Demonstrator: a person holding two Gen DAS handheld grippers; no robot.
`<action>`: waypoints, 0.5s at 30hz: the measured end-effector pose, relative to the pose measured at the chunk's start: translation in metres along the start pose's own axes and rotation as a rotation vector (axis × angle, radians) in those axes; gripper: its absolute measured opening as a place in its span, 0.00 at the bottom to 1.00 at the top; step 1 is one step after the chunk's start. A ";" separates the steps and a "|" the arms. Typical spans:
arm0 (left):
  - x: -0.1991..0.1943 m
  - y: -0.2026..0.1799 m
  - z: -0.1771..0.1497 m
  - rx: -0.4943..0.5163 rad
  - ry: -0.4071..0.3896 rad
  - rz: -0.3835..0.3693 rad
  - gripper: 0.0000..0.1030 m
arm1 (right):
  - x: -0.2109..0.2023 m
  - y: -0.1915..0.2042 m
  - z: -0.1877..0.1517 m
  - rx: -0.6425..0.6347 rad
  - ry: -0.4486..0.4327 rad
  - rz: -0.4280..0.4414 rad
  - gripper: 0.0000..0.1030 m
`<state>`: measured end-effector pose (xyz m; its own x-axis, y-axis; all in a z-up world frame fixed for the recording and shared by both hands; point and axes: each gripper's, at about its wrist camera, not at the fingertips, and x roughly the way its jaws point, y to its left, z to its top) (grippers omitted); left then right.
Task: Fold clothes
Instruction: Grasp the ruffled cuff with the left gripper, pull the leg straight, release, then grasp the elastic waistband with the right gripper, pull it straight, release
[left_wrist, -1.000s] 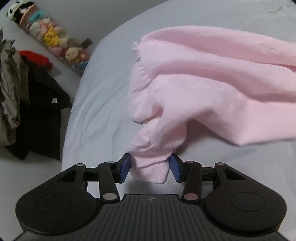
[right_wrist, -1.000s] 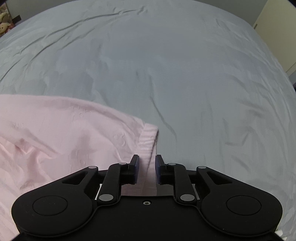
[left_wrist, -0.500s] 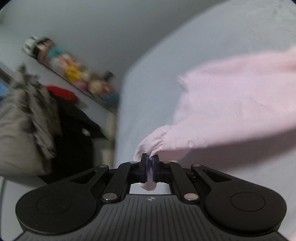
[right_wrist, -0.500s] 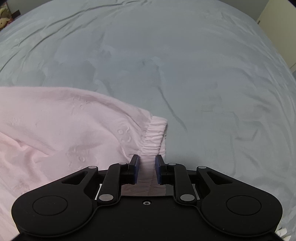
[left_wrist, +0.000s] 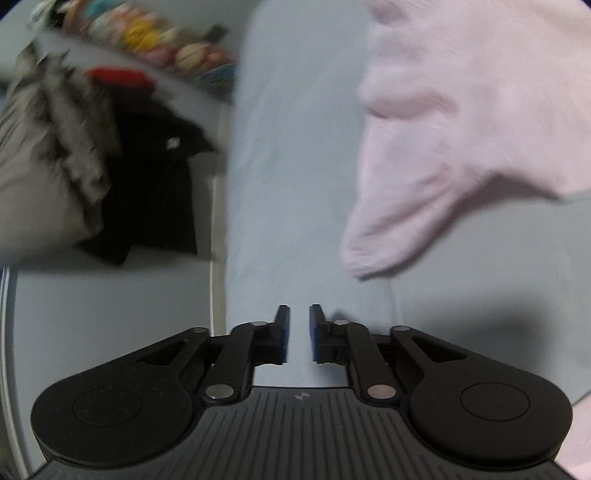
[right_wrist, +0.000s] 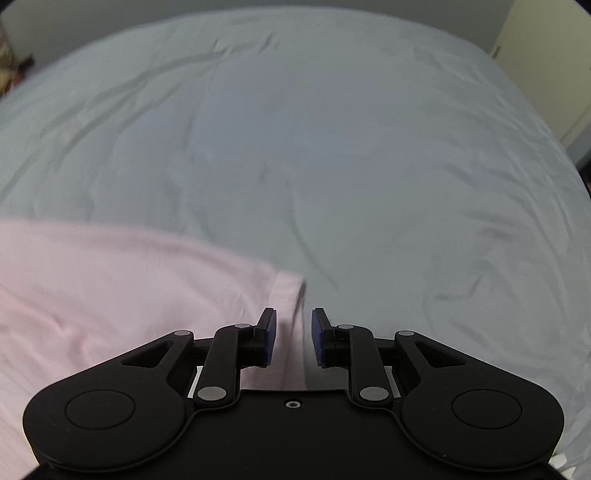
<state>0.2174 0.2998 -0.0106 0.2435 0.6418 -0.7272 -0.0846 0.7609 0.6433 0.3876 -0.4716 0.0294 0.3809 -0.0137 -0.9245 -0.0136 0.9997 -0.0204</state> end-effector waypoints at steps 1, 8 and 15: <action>-0.010 0.006 0.001 -0.064 -0.027 -0.046 0.19 | 0.001 -0.003 0.003 0.018 0.004 0.011 0.19; -0.056 -0.016 0.016 -0.072 -0.126 -0.189 0.29 | 0.030 -0.016 0.014 0.171 0.040 0.101 0.19; -0.060 -0.058 0.024 -0.036 -0.118 -0.257 0.29 | 0.052 -0.024 0.010 0.281 0.092 0.153 0.35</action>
<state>0.2304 0.2150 0.0018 0.3715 0.4134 -0.8313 -0.0391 0.9016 0.4309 0.4166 -0.4966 -0.0141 0.3086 0.1477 -0.9396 0.1961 0.9568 0.2148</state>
